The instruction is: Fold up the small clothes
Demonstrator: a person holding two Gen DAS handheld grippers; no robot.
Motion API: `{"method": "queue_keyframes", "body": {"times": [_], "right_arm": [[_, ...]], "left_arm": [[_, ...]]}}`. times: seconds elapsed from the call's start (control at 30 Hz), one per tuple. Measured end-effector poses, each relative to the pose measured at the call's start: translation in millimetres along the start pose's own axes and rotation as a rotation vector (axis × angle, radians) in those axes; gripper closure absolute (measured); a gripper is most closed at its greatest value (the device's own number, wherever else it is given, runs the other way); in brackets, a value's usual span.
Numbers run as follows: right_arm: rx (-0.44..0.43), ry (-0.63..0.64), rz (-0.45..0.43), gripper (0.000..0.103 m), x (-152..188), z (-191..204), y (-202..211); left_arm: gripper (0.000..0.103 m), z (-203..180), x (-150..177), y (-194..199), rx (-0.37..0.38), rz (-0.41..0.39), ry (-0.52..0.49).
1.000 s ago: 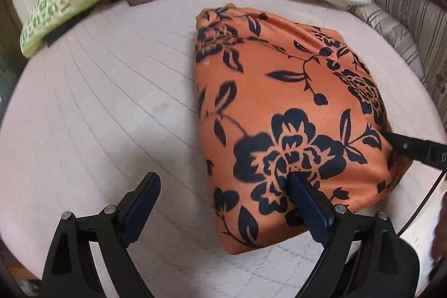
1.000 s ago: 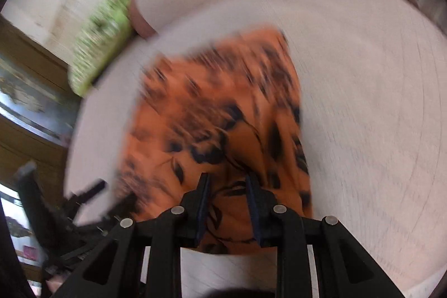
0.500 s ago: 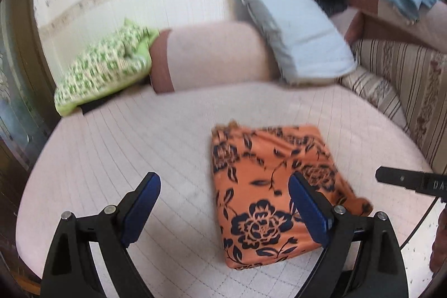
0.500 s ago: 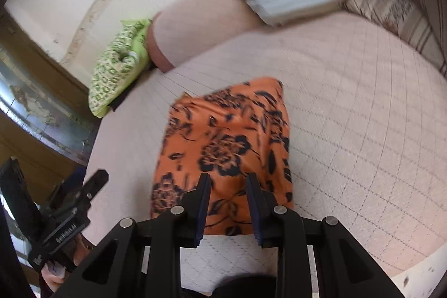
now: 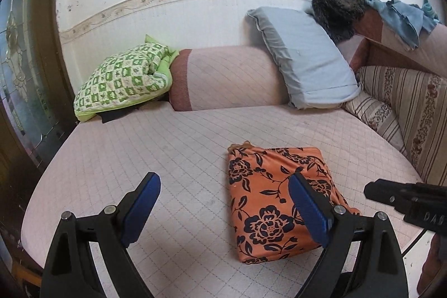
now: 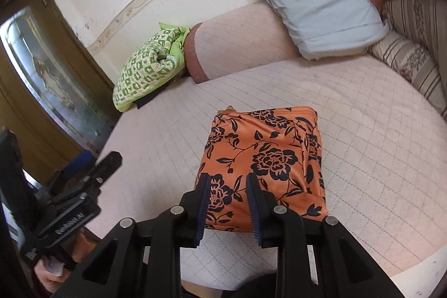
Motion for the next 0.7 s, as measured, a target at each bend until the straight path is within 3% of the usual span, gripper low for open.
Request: {"method": "queue_keyframes", "body": {"times": [0.43,0.63,0.67,0.7], "right_arm": [[0.034,0.086,0.022,0.074,15,34,-9],[0.045,0.071,0.053,0.074,21,20,-22],[0.044,0.059,0.055,0.072,21,15,-24],[0.047,0.046,0.057,0.064,22,8,-26]], "left_arm": [[0.01,22,9,4,-0.026,0.005,0.033],[0.009,25,25,-23,-0.012,0.079,0.045],[0.009,25,29,-30,-0.005,0.104,0.049],[0.009,25,34,-39,0.005,0.132,0.055]]}}
Point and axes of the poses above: each gripper's, at about its wrist camera, not at the fingertips, and y roughly against the way its jaws point, z to its left, x to its underside, the point moved 8 cm from there along -y, roughly the way its jaws point, and after that the axes turned 4 degrees about z, right-handed, at the moved point
